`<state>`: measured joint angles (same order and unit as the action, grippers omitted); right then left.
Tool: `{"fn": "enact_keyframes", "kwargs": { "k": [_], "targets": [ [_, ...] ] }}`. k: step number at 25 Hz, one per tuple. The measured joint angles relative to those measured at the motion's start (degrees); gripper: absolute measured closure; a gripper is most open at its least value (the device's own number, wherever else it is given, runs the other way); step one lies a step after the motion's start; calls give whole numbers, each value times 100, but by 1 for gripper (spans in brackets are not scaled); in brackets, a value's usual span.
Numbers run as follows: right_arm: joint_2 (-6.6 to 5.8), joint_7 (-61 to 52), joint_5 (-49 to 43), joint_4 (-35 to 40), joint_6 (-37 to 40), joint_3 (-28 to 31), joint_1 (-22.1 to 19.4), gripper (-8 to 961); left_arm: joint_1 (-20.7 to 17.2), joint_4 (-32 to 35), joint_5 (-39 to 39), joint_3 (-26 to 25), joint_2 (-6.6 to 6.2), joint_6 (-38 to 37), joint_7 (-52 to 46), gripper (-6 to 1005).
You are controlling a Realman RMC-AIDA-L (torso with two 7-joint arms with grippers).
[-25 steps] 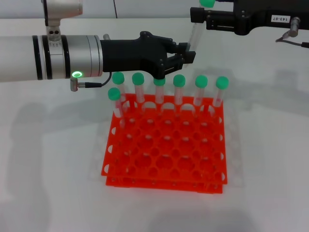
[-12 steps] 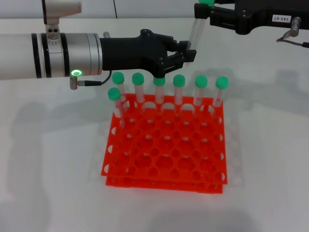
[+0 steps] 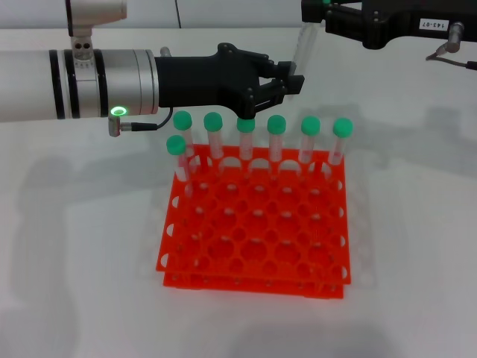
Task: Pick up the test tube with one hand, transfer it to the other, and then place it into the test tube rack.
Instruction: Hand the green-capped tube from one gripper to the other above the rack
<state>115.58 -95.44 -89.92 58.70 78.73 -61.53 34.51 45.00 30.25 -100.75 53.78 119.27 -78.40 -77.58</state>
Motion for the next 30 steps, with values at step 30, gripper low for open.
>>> {"fn": "enact_keyframes", "kwargs": {
  "k": [30],
  "targets": [
    [-1,71,16,69,-21,-18,55,690,-49,101,286,173,13,0,155,755]
  ]
}}
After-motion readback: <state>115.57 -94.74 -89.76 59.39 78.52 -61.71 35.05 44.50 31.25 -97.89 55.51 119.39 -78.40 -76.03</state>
